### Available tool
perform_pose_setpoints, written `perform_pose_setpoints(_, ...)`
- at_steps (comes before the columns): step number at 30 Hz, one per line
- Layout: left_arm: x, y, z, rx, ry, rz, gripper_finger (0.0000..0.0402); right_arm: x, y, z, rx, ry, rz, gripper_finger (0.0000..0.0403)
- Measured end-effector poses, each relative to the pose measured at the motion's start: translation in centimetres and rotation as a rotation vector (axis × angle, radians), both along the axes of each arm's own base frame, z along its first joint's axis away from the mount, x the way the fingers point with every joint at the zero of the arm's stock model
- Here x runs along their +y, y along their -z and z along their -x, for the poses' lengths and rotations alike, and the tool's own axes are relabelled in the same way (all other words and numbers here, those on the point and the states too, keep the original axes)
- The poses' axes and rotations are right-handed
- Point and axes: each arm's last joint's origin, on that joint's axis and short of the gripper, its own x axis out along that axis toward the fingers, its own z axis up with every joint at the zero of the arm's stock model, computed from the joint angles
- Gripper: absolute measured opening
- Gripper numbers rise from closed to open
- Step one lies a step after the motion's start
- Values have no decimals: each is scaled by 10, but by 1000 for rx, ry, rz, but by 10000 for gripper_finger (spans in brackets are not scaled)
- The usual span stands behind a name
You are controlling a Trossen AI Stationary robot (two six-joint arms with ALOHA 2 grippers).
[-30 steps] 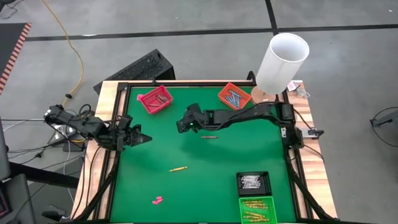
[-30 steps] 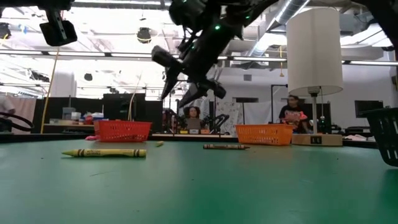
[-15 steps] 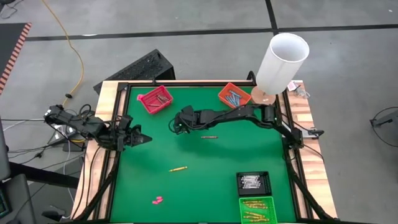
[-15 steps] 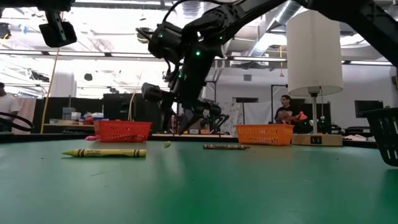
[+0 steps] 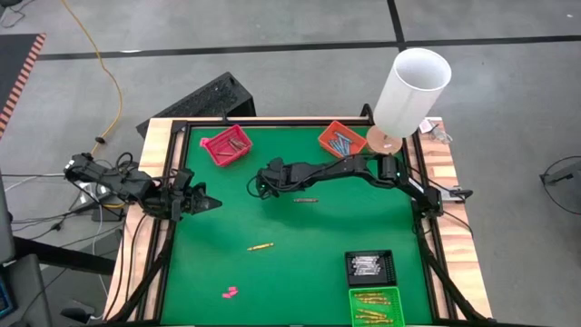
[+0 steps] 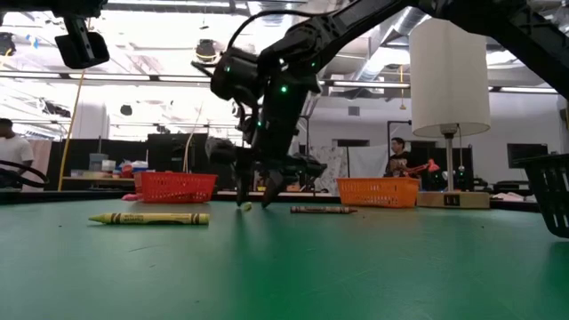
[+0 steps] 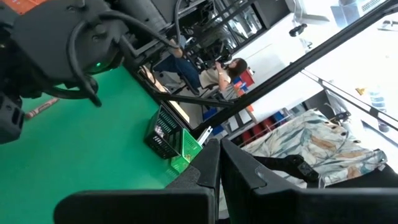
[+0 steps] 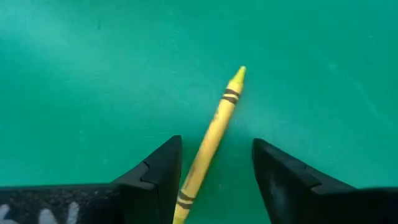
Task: Sort crayons
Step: Put the yellow crayon into the green bin
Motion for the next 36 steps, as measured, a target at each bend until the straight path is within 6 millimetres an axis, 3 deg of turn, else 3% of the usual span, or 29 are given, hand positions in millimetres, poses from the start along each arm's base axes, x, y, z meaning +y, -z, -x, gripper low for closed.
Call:
perform_pose_setpoints(6,0,1,0,8,0,-1,0,6,16,-1,41,-5,-33,159)
perform_pose_setpoints(20,0,3,0,31,12,17,0,13,19,1,71,-26,-61,8)
perform_pose_setpoints(27,0,3,0,31,12,18,0,13,17,0,66,-32,-72,3)
perform_pose_setpoints(36,0,3,0,31,12,18,0,17,-19,-12,69,-105,-66,0)
